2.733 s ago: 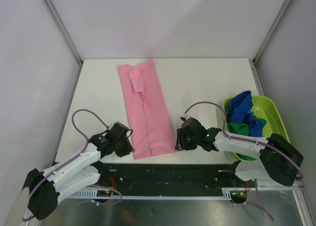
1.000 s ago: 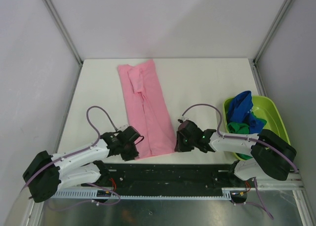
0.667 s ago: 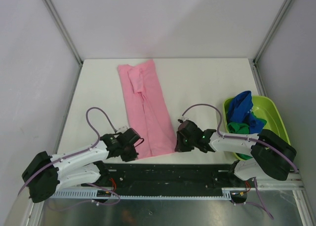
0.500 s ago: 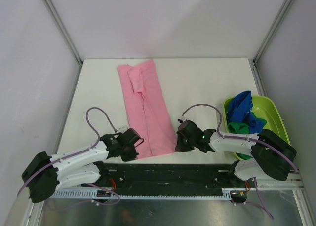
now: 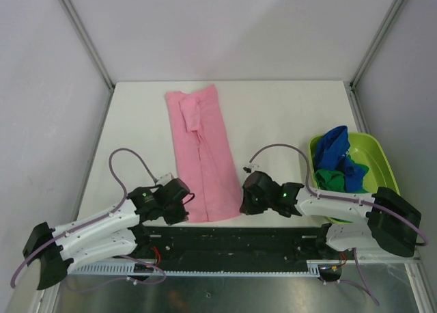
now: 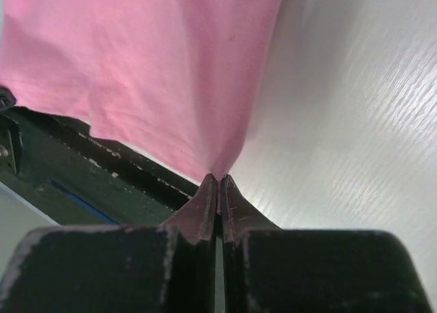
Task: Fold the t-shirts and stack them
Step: Grab the bottom of the folded rectangular tshirt with both arms
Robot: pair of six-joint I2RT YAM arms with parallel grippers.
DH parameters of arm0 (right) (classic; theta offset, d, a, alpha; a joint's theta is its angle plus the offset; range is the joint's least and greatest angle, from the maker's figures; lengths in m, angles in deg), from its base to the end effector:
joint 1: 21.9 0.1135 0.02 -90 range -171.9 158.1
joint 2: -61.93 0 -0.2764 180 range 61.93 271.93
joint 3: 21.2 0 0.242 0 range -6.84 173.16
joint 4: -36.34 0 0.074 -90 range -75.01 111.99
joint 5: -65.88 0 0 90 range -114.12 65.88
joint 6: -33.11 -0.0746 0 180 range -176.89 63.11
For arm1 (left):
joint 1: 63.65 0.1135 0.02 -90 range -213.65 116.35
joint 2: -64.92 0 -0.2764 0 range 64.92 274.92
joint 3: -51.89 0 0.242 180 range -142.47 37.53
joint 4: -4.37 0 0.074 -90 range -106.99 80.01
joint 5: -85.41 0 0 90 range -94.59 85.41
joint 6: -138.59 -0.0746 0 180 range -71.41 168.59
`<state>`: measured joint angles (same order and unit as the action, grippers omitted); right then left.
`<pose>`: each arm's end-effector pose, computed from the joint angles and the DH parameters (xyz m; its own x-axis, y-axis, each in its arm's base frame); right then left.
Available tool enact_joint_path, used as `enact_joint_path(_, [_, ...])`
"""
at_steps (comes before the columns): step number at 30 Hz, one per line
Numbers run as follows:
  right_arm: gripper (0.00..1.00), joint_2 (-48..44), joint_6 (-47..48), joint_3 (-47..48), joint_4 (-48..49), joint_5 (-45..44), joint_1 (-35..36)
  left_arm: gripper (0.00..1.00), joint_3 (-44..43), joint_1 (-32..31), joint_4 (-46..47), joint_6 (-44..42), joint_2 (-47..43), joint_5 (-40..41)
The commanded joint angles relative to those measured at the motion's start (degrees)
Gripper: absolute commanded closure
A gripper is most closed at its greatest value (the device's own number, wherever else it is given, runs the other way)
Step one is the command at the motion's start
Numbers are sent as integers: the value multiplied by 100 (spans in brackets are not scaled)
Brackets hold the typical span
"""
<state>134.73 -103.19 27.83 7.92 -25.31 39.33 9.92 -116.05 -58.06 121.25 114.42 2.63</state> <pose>0.1221 0.2191 0.1626 -0.8919 -0.1225 -0.4354 -0.3263 0.8408 0.4319 0.0874 -0.0982 0.1529 -0.8960 -0.3885 -0.2148 -0.3207 0.9011 -0.2919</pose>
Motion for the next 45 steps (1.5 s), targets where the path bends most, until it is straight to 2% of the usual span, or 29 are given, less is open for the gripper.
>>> enact_joint_path(1, [100, -122, 235, 687, -416, -537, -59, 100, -596, -38, -224, 87, 0, 528])
enact_joint_path(9, [100, 732, 739, 1632, -105, -513, -504, 100, -1319, 434, -7, -482, 585, 1185])
enact_joint_path(16, [100, 1761, 960, 2415, 344, -412, -1002, 100, -1746, 1257, 731, -1162, 1180, 1340])
enact_joint_path(29, [100, 3347, 1163, 3909, 987, -275, -1851, 100, -2551, 2334, 1937, -1870, 2697, 1431])
enact_joint_path(37, [100, 4158, 1318, 4882, 970, -167, -2136, 100, -3234, 2814, 2227, -2129, 3711, 1334])
enact_joint_path(45, [100, 4828, 1386, 5899, 609, -10, -2381, 100, -3700, 3192, 2314, -2287, 4321, 1210])
